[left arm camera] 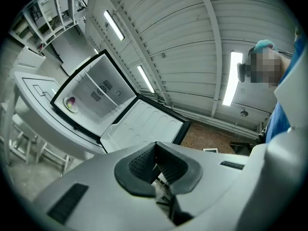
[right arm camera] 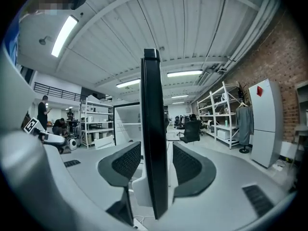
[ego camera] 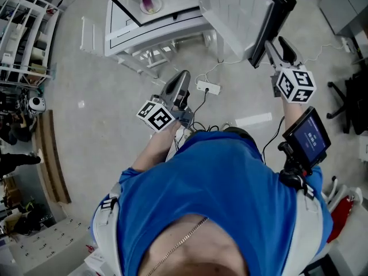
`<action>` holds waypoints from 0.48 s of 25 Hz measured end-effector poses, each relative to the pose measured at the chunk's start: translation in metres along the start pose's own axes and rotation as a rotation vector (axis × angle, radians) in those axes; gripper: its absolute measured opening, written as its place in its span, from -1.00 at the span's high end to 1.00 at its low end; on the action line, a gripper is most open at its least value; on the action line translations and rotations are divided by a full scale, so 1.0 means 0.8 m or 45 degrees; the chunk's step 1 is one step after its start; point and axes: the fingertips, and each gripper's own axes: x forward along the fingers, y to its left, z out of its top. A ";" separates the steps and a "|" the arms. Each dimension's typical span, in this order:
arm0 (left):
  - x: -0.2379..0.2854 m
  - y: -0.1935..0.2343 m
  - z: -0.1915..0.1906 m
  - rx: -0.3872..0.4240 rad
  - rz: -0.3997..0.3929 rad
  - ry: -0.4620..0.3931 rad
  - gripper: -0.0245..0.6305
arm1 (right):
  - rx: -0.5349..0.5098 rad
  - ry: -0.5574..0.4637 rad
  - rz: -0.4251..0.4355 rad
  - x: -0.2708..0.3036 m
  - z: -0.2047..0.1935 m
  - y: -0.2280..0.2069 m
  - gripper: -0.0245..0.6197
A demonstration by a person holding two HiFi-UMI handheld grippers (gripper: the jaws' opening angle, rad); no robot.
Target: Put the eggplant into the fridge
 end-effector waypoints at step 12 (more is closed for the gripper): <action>-0.018 0.008 0.014 0.008 0.066 -0.030 0.90 | -0.069 0.033 0.062 0.018 0.003 0.015 0.40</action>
